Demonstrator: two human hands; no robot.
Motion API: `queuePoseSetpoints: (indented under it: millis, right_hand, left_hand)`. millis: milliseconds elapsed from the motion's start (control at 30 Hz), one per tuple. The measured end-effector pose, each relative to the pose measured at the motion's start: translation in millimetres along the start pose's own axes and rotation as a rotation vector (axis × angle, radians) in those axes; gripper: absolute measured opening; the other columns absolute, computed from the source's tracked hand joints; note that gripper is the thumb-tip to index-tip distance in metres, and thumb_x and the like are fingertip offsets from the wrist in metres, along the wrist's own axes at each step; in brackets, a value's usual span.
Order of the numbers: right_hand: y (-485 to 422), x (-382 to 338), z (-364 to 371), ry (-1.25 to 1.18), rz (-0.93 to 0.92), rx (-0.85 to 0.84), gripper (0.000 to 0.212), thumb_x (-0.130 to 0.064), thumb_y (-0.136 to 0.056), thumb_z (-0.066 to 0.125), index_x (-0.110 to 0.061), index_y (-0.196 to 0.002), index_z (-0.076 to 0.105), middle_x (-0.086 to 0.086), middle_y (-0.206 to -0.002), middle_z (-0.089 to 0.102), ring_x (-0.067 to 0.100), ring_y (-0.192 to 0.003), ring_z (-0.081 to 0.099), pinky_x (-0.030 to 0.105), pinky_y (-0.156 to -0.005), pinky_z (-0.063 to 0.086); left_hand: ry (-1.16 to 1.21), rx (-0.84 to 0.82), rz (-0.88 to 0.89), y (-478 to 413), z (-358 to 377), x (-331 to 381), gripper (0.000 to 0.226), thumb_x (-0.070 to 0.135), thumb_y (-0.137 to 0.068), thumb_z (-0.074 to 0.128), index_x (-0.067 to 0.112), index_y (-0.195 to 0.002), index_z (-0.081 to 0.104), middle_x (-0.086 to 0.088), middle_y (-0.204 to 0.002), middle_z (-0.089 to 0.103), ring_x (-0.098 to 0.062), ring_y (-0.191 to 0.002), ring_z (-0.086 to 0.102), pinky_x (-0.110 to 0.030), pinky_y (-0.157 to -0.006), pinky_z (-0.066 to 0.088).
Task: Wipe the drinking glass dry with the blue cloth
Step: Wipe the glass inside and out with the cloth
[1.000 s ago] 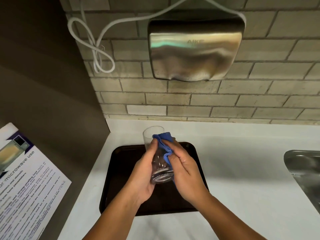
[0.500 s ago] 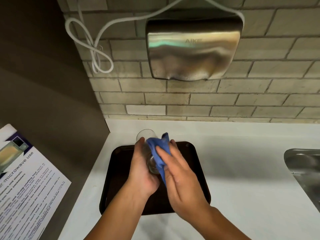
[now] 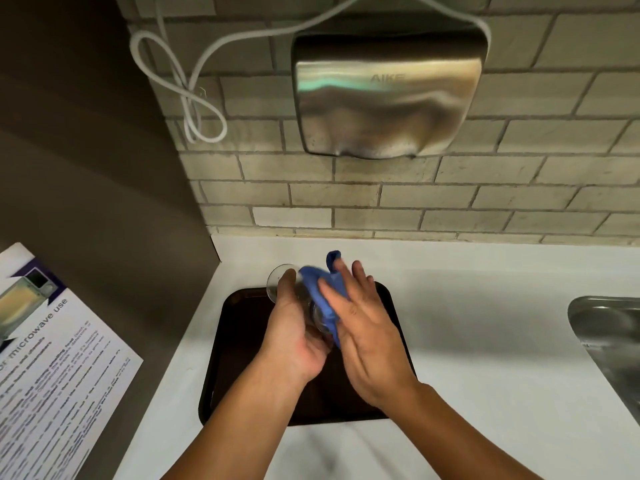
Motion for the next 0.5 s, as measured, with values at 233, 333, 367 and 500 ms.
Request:
queuePoseSetpoints:
  millis: [233, 333, 367, 500]
  right_hand:
    - [-1, -9, 3, 0.016, -0.127, -0.094, 0.048, -0.005, -0.108, 0.047, -0.012, -0.155, 0.058, 0.01, -0.17, 0.045, 0.034, -0.165, 0.03, 0.047, -0.135, 0.027]
    - [-10, 8, -1, -0.295, 0.123, -0.085, 0.046, -0.009, -0.112, 0.044, -0.019, -0.154, 0.06, 0.003, -0.164, 0.057, 0.014, -0.155, 0.049, 0.035, -0.128, 0.04]
    - [-10, 11, -2, -0.407, 0.208, -0.068, 0.047, -0.009, -0.113, 0.044, -0.028, -0.153, 0.06, -0.002, -0.159, 0.062, 0.008, -0.149, 0.055, 0.027, -0.123, 0.044]
    - [1, 6, 5, -0.489, 0.289, -0.103, 0.046, -0.02, -0.114, 0.043, -0.04, -0.152, 0.06, -0.011, -0.159, 0.058, 0.009, -0.15, 0.052, 0.019, -0.12, 0.041]
  left_hand:
    - [-0.005, 0.011, 0.026, 0, -6, -6, 0.039, 0.049, -0.109, 0.057, 0.02, -0.134, 0.063, -0.011, -0.077, 0.086, -0.022, -0.064, 0.085, -0.031, -0.063, 0.067]
    - [-0.086, -0.014, 0.037, -2, -8, -9, 0.056, 0.063, -0.106, 0.057, 0.013, -0.118, 0.08, -0.015, -0.096, 0.089, -0.025, -0.082, 0.089, -0.042, -0.08, 0.06]
    - [-0.105, 0.012, 0.035, -3, -10, -9, 0.061, 0.066, -0.106, 0.055, 0.013, -0.119, 0.08, -0.014, -0.102, 0.09, -0.025, -0.084, 0.089, -0.042, -0.081, 0.06]
    - [-0.069, 0.014, 0.049, -7, -13, -4, 0.059, 0.066, -0.098, 0.065, 0.013, -0.116, 0.085, -0.012, -0.101, 0.087, -0.028, -0.092, 0.086, -0.041, -0.091, 0.061]
Point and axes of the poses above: each hand's wrist, its own y-axis away from the middle knuckle, its own z-axis out of the palm, x = y × z, the point moved 8 cm from there along -y, towards the middle knuckle
